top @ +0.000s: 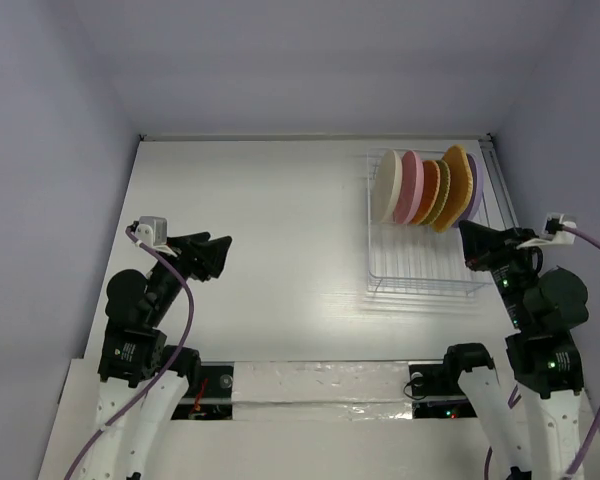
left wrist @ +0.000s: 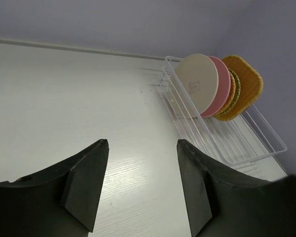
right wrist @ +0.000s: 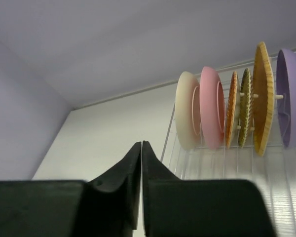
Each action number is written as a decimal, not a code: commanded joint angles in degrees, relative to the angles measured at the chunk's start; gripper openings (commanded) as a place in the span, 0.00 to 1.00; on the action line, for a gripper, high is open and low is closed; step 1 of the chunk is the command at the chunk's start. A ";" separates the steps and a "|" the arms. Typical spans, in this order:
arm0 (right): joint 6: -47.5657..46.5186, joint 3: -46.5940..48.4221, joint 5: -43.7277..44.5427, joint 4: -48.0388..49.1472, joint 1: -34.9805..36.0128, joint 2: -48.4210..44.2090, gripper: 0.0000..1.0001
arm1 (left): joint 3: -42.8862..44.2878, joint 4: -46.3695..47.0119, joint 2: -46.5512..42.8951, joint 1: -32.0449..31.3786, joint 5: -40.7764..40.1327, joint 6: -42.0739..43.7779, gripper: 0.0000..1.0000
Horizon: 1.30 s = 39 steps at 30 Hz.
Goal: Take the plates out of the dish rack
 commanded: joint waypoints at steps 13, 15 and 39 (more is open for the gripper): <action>0.82 1.91 -7.27 10.92 5.15 20.03 0.00 | 1.19 2.22 0.18 -0.22 0.00 -0.23 0.16; -1.11 5.50 1.39 9.61 9.11 24.08 0.00 | 1.37 1.51 1.05 -0.22 -1.67 -0.50 0.07; -10.96 32.77 28.00 -0.77 14.67 68.99 0.56 | 1.63 -0.78 2.29 0.30 -5.28 -1.29 0.35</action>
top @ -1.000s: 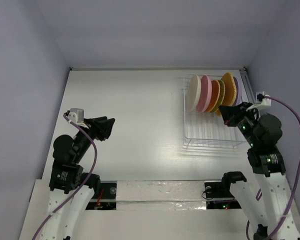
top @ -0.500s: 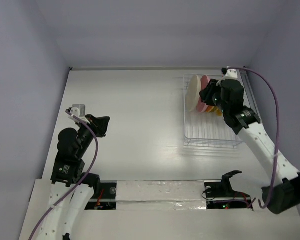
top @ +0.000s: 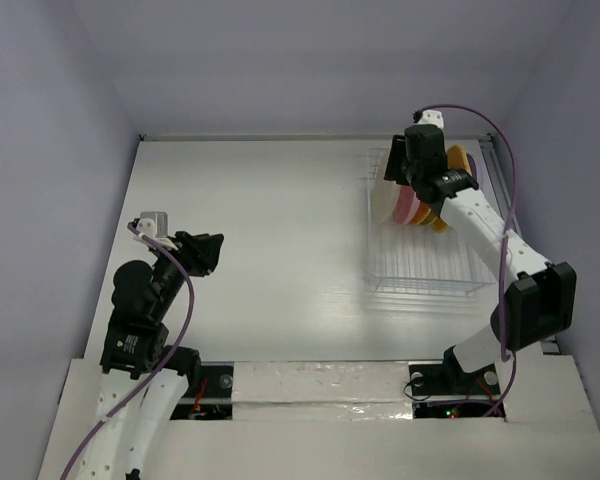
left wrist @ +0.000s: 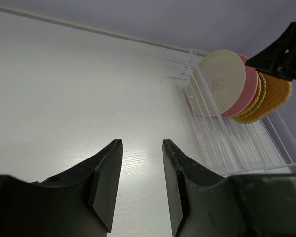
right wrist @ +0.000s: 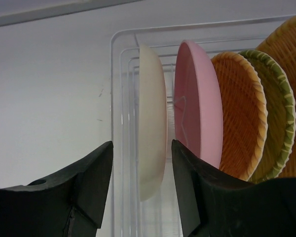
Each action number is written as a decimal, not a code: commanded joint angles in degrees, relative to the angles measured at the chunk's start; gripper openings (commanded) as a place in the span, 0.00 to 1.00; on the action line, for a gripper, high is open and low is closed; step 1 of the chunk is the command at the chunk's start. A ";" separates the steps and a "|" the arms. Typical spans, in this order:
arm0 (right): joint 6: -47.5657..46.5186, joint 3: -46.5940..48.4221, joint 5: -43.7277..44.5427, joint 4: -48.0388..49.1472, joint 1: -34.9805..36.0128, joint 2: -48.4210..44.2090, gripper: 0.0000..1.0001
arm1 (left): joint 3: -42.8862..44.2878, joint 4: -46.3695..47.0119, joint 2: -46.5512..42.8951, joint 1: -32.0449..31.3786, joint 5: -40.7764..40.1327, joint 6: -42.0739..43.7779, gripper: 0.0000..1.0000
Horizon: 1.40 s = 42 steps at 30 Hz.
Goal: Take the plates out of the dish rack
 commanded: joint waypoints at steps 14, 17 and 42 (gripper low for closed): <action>-4.09 12.47 15.78 -6.35 2.72 12.18 0.20 | 1.46 2.39 -0.97 0.24 0.49 -0.11 0.38; -5.23 15.19 19.37 -8.63 4.92 12.09 0.15 | 1.37 2.39 -0.88 0.24 0.40 -0.11 0.38; 2.84 18.18 9.89 0.68 22.15 9.69 0.00 | 1.37 2.04 -0.62 0.24 -0.56 -0.55 0.40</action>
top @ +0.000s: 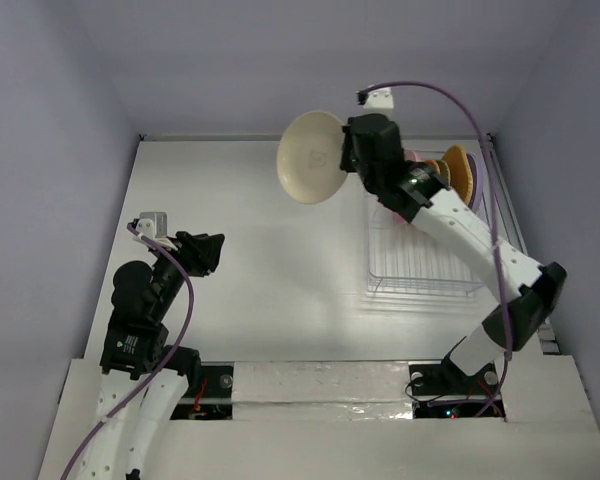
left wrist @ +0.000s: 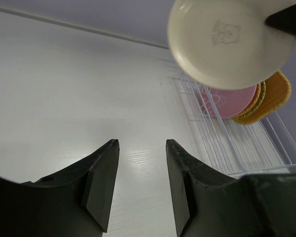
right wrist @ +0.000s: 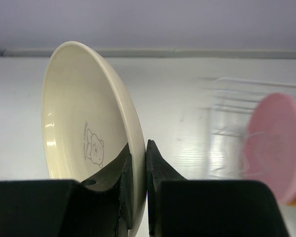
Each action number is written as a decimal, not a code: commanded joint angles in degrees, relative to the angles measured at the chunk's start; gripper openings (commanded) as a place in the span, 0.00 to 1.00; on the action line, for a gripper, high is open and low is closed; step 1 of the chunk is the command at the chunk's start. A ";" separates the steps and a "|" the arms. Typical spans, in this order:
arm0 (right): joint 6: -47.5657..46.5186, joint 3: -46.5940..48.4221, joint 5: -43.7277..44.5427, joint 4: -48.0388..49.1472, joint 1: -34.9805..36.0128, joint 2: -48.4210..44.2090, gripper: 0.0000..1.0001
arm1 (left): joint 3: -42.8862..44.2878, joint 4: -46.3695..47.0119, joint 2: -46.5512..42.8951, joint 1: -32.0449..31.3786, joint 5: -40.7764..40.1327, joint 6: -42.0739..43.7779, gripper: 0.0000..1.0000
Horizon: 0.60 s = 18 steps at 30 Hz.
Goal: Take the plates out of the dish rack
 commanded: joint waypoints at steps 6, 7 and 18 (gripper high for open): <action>12.42 0.92 -16.62 14.45 4.37 17.69 0.00 | 1.37 2.02 -0.27 0.24 -0.52 -0.33 0.40; 13.40 1.80 -17.32 15.67 5.33 19.62 0.00 | 1.37 1.93 -0.27 0.24 -0.78 -0.33 0.40; 29.56 15.69 -29.62 21.22 6.48 43.17 0.26 | 1.37 2.02 0.79 0.24 -0.61 -0.42 0.40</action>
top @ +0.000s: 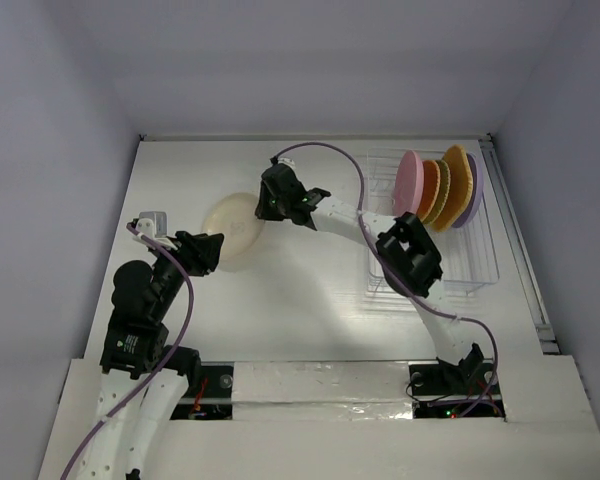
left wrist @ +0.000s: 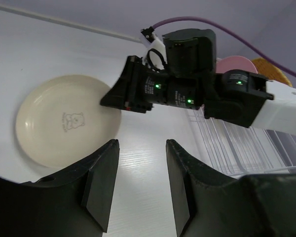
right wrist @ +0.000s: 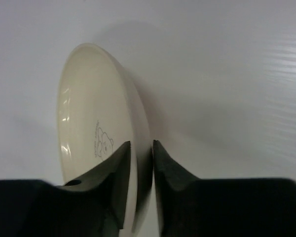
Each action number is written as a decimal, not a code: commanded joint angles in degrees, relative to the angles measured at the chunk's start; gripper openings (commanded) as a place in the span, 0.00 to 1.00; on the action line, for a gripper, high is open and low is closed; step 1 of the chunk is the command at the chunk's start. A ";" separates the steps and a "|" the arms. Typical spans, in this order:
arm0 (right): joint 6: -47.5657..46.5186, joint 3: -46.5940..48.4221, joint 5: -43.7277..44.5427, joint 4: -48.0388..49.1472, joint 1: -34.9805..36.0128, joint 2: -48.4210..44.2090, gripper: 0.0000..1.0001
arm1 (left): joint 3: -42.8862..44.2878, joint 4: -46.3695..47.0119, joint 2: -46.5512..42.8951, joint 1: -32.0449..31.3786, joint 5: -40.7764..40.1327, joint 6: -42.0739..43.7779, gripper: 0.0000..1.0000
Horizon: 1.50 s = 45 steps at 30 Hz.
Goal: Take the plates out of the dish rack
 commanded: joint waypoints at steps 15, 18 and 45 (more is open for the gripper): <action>-10.93 -15.87 9.40 8.35 -2.49 -27.96 0.46 | 1.28 2.13 0.57 0.24 0.38 -0.20 0.40; -13.41 -27.39 18.80 6.69 -6.00 -40.77 0.00 | 1.20 2.13 0.57 0.24 0.47 -0.11 0.40; -25.54 -27.86 38.86 -10.81 -22.88 -37.05 0.51 | 1.11 2.57 1.36 0.77 1.08 -0.11 0.40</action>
